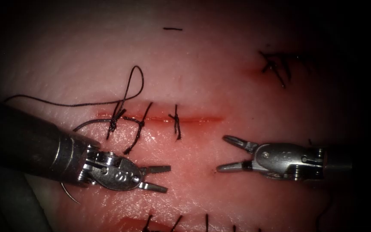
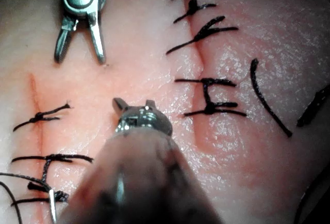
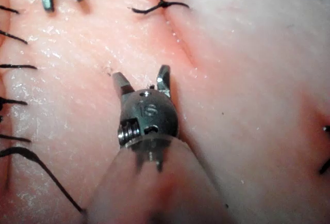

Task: Wound Closure
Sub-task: Pick up the needle with the left gripper

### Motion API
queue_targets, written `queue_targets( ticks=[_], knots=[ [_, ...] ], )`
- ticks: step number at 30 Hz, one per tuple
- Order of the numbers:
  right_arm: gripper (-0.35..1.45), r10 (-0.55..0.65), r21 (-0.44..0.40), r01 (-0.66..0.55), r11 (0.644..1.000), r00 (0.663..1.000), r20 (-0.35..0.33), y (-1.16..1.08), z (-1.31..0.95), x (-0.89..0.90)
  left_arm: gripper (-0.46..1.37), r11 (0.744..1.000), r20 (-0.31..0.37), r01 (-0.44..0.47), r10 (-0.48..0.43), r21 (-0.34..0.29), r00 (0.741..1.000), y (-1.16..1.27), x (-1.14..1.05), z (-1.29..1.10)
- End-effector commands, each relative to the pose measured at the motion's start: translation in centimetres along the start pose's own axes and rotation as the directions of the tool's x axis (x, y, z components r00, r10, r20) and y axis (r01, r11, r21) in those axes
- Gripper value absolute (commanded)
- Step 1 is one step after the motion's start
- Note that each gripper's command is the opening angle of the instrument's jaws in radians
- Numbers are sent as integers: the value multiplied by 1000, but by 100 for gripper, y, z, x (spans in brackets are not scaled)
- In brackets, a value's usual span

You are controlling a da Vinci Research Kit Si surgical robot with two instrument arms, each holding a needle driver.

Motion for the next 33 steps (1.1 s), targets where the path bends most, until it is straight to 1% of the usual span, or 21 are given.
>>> queue_targets(
  ticks=[1,2,4,5,7,9,10,12,15,18,21,22,23,25,26,27,28,29,31,33],
  knots=[
    [116,-14,6,14,1000,1000,-20,2,-3,5,31,1000,-17,9,-9,19,1000,2,-4,-9],
    [115,-13,7,13,1000,1000,-23,2,-3,6,31,1000,-18,9,-9,22,1000,2,-4,-10],
    [108,-26,10,27,1000,999,-40,6,-9,17,36,998,-13,48,-48,32,999,3,-9,-26],
    [106,-30,11,31,999,999,-42,7,-10,19,39,998,-15,59,-59,33,998,3,-10,-30],
    [104,-47,11,48,999,998,-51,9,-13,26,56,995,-7,87,-86,44,996,4,-15,-41],
    [103,-51,8,51,999,996,-71,13,-15,32,59,992,6,108,-108,59,994,4,-21,-52],
    [102,-54,7,55,998,995,-79,13,-16,33,62,988,14,136,-137,72,990,5,-24,-58],
    [103,-75,2,76,997,992,-103,14,-15,36,65,983,26,160,-163,91,986,6,-29,-67],
    [99,-91,-5,91,996,987,-133,13,-13,37,67,974,46,189,-196,122,980,8,-35,-80],
    [99,-90,-6,90,996,987,-132,12,-10,39,70,963,50,231,-240,137,969,11,-40,-93],
    [100,-97,-9,96,995,986,-132,11,-8,39,71,948,69,262,-278,179,958,13,-44,-108],
    [100,-97,-12,96,995,987,-132,11,-7,39,72,946,71,267,-284,184,956,14,-45,-109],
    [99,-91,-15,90,996,987,-132,11,-7,39,73,934,70,293,-312,203,947,15,-47,-116],
    [100,-79,-17,78,997,988,-131,11,-5,39,73,920,72,322,-345,225,936,15,-50,-124],
    [100,-79,-20,77,997,988,-131,10,-5,39,75,906,73,345,-373,246,925,16,-52,-128],
    [100,-68,-25,65,998,989,-130,10,-4,39,77,900,73,355,-383,254,921,16,-52,-130],
    [102,-62,-31,59,998,990,-130,9,-3,39,82,878,70,386,-420,283,905,17,-55,-137],
    [102,-62,-35,58,998,990,-130,9,-2,39,85,866,66,405,-441,294,895,17,-57,-138],
    [102,-46,-37,42,998,990,-130,7,1,37,94,831,54,448,-491,329,870,16,-60,-143],
    [103,-48,-40,43,998,990,-133,5,4,36,97,794,43,483,-534,368,845,15,-64,-149]
  ],
)
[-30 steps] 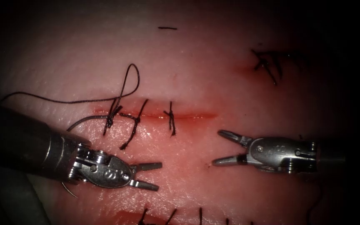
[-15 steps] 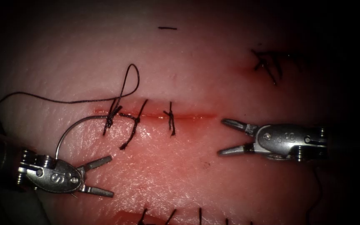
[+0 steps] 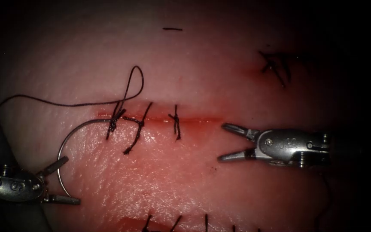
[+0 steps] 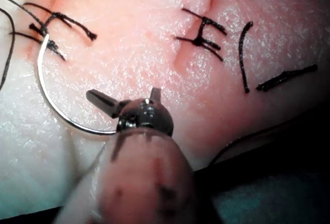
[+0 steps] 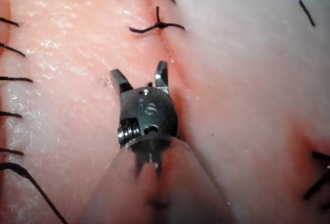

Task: Wound Closure
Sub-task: Pick up the needle with the left gripper

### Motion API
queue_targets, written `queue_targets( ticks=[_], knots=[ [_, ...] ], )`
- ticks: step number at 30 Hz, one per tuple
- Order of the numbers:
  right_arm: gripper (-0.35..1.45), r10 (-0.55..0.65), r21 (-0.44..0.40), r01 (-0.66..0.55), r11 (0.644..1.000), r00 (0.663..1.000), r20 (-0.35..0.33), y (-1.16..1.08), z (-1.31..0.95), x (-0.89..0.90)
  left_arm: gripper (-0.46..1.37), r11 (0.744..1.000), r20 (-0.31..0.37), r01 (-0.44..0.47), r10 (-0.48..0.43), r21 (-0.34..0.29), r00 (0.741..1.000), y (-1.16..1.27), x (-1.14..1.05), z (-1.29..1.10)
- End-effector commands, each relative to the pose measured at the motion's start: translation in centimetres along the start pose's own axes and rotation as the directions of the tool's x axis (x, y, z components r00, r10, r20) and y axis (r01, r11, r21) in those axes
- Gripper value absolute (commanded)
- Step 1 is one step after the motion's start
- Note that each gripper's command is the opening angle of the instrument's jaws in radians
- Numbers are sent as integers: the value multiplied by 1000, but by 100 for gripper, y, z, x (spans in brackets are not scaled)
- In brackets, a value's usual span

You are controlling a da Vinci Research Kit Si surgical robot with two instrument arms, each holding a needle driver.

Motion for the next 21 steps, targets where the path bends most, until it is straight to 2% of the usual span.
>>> queue_targets(
  ticks=[1,6,9,15,21],
  knots=[
    [104,-2,1,2,1000,1000,0,-2,2,-1,97,999,2,28,-28,27,1000,-1,-2,-2],
    [106,-2,-2,2,1000,1000,2,-9,6,-4,97,990,6,97,-98,102,995,-12,-8,-8],
    [105,3,-3,-3,1000,1000,2,-11,7,-5,88,982,5,139,-141,124,990,-16,-10,-8],
    [104,-1,-8,1,1000,1000,2,-14,9,-9,81,969,-5,211,-212,130,977,-18,-17,0],
    [104,-3,-9,3,1000,1000,1,-16,10,-10,75,962,-22,238,-237,132,971,-21,-32,12]
  ],
)
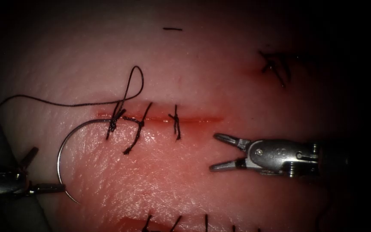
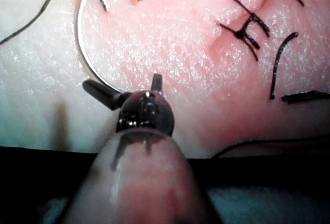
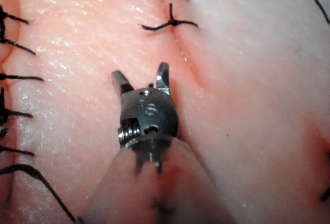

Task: Wound Closure
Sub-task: Pick up the needle with the left gripper

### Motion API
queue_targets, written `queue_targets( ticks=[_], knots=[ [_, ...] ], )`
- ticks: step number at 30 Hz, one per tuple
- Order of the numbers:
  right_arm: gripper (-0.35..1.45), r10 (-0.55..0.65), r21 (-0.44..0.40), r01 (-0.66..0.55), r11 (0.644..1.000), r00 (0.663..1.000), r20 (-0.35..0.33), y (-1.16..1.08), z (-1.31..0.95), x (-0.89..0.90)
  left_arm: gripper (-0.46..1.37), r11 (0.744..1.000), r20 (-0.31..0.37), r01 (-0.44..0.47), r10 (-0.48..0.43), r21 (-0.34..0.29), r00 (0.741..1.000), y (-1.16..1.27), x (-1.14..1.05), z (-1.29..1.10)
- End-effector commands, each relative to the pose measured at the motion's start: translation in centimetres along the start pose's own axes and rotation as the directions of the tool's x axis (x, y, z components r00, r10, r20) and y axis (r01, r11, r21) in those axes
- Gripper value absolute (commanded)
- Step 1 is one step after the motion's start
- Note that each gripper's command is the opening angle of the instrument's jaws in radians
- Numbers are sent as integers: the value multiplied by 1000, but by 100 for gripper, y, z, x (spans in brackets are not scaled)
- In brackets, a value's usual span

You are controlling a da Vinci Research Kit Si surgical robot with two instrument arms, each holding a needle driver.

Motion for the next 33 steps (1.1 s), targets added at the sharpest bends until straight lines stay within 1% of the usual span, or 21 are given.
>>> queue_targets(
  ticks=[1,3,5,6,7,9,11,13,14,17,20,22,25,28,30,33],
  knots=[
    [104,-1,1,1,1000,1000,0,0,0,0,68,1000,-6,2,-2,-3,1000,-2,-4,4],
    [105,-3,1,3,1000,1000,-1,-2,0,-2,57,1000,-11,5,-5,-2,1000,-3,-9,9],
    [105,-4,0,4,1000,1000,-1,-4,1,-3,41,1000,-17,2,-2,1,1000,-3,-16,14],
    [104,-5,0,5,1000,1000,-1,-5,1,-4,39,1000,-18,2,-1,1,1000,-3,-17,16],
    [104,-6,0,6,1000,1000,-1,-6,1,-5,32,1000,-21,0,0,2,1000,-4,-20,19],
    [104,-7,0,7,1000,1000,1,-7,2,-6,23,1000,-21,-3,3,3,1000,-5,-22,22],
    [104,-8,-1,8,1000,1000,1,-7,2,-6,8,1000,-21,0,0,4,1000,-6,-24,27],
    [105,-8,-1,8,1000,1000,1,-7,2,-6,-1,1000,-18,2,-2,5,1000,-7,-26,30],
    [104,-8,-1,8,1000,1000,1,-8,2,-6,-10,1000,-15,4,-4,6,1000,-8,-27,33],
    [104,-8,-1,8,1000,1000,1,-9,2,-6,-18,1000,-14,2,-2,7,1000,-9,-29,36],
    [104,-9,-1,9,1000,1000,1,-9,2,-6,-19,1000,-14,8,-8,8,1000,-11,-27,39],
    [103,-9,-1,9,1000,1000,1,-9,2,-6,-28,1000,-13,9,-9,7,1000,-13,-25,41],
    [103,-9,-1,9,1000,1000,1,-10,1,-7,-35,1000,-11,16,-16,6,1000,-14,-22,40],
    [102,-9,0,9,1000,1000,1,-10,0,-7,-35,1000,-9,10,-10,4,1000,-16,-21,38],
    [102,-10,0,10,1000,1000,1,-10,-1,-7,-35,1000,-5,-9,9,4,1000,-16,-21,36],
    [102,-10,0,10,1000,1000,1,-10,-1,-7,-35,1000,-3,-9,9,6,1000,-18,-19,34]
  ],
)
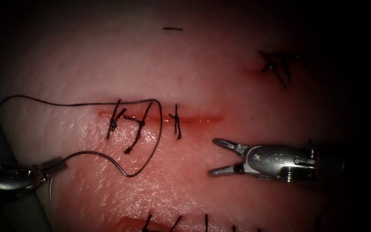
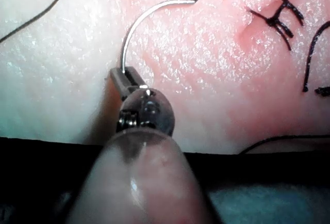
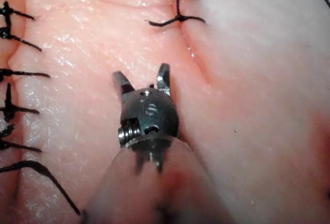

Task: Wound Closure
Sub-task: Pick up the needle with the left gripper

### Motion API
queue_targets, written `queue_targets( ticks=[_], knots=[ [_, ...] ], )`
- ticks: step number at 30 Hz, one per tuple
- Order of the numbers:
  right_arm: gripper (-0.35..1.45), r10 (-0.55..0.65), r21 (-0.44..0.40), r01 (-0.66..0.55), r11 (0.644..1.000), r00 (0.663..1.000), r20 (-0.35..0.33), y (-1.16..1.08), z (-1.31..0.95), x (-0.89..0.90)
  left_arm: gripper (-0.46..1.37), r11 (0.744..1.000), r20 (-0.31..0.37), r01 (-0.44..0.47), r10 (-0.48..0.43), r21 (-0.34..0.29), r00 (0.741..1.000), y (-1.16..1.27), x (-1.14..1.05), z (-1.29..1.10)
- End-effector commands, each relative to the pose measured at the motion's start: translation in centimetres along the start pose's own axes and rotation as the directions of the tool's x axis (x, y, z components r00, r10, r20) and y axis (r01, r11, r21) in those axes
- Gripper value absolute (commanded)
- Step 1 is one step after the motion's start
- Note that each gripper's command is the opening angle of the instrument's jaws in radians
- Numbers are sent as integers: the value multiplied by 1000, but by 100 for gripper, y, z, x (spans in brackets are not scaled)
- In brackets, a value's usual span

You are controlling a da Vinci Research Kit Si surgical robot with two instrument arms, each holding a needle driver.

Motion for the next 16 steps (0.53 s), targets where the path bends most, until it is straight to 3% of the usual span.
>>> queue_targets(
  ticks=[1,16],
  knots=[
    [102,0,1,0,1000,1000,0,0,0,0,-35,1000,2,-1,1,-10,1000,0,1,0],
    [101,1,-1,-1,1000,1000,0,1,1,1,-35,1000,3,-9,9,-3,1000,2,4,-5]
  ],
)
